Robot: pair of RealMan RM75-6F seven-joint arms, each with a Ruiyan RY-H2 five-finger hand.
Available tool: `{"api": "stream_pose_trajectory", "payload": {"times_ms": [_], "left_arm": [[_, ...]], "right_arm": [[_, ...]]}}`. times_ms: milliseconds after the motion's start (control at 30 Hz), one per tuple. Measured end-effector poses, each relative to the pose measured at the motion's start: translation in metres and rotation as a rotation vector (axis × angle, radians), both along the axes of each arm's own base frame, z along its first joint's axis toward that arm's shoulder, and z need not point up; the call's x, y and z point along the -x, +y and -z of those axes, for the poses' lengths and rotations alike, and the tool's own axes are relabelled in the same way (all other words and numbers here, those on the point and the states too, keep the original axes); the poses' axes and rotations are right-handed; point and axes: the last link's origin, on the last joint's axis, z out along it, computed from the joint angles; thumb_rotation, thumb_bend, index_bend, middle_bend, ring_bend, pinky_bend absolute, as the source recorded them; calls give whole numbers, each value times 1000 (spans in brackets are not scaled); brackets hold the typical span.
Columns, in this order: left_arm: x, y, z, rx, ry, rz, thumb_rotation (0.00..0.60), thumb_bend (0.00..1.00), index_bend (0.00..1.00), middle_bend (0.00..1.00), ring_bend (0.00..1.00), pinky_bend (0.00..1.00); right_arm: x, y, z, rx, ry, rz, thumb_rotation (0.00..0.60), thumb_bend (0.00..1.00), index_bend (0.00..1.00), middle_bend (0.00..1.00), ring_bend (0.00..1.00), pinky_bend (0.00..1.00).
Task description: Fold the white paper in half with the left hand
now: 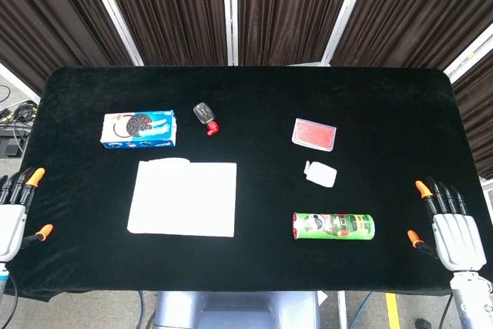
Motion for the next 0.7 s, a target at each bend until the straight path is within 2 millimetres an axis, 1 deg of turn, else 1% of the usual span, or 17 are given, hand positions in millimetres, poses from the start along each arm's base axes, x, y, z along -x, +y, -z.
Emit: {"api": "stream_pose_trajectory", "payload": {"times_ms": [233,333,433,567,700], "left_arm": [[-1,-1,8,36,7,11,600,177,0,0,0,0],[-4,0,16,58,13,22,600,182,0,0,0,0],[-8,0,28,94,21,32,600,188,0,0,0,0],[-17,1,53,165,42,54,600,198,0,0,0,0],[-27,4,80,223,48,80,600,320,0,0,0,0]], "right_arm": [[0,1,2,-5,2,2,600,139,26,0,0,0],[-1,0,2,-7,-3,1,600,139,27,0,0,0],[-2,1,3,-11,-9,-4,600,138,27,0,0,0],[-2,1,4,-19,-16,-6,600,138,27,0,0,0],[-3,1,4,-23,-22,-7,600,139,26,0,0,0]]}}
